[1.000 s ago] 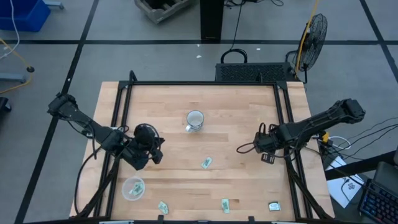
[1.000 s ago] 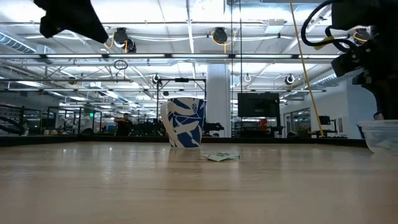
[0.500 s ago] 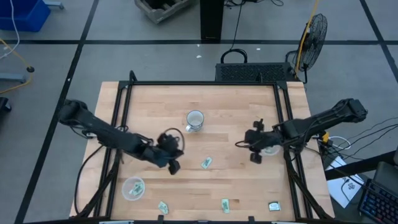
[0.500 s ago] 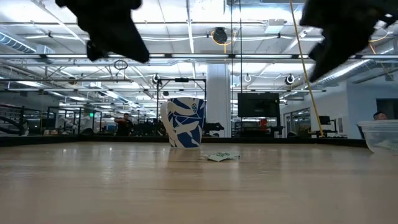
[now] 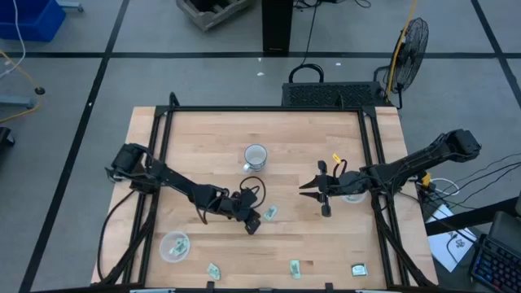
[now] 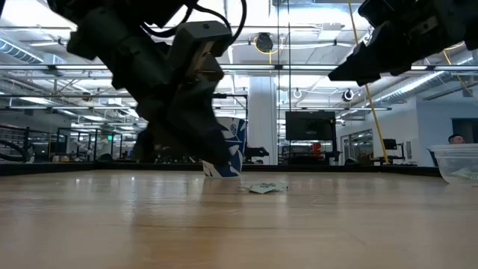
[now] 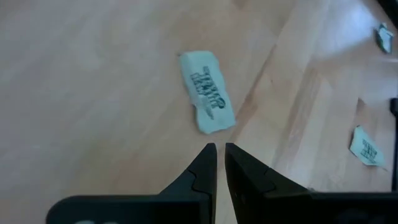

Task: Pick and place Stevia / Truvia into bins
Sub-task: Put the green stevia packet into the left transparent container

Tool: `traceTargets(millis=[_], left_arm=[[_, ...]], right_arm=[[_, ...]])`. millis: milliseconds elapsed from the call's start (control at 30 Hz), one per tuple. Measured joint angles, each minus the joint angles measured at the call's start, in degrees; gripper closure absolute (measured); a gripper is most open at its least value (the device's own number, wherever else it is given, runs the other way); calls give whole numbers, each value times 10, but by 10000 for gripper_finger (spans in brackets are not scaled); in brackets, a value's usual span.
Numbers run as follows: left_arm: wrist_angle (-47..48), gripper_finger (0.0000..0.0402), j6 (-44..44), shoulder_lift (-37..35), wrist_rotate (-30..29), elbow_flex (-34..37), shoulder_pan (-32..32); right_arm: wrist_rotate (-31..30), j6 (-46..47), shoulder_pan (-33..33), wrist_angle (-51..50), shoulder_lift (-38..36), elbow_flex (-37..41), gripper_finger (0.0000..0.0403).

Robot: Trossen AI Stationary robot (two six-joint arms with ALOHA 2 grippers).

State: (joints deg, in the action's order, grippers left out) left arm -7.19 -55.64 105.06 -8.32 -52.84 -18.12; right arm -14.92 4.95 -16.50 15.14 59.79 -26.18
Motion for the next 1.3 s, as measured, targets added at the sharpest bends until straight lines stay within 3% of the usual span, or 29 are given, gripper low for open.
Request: traceTargets(millis=[200, 1000, 1300], left_arm=[[-69, 364, 2, 35, 14, -1, 1], [-67, 362, -26, 62, 46, -1, 31], [-52, 283, 10, 61, 76, -2, 36]], right_arm=[[0, -1, 18, 13, 0, 16, 330], [2, 3, 24, 37, 0, 16, 330], [2, -1, 24, 37, 0, 16, 330]])
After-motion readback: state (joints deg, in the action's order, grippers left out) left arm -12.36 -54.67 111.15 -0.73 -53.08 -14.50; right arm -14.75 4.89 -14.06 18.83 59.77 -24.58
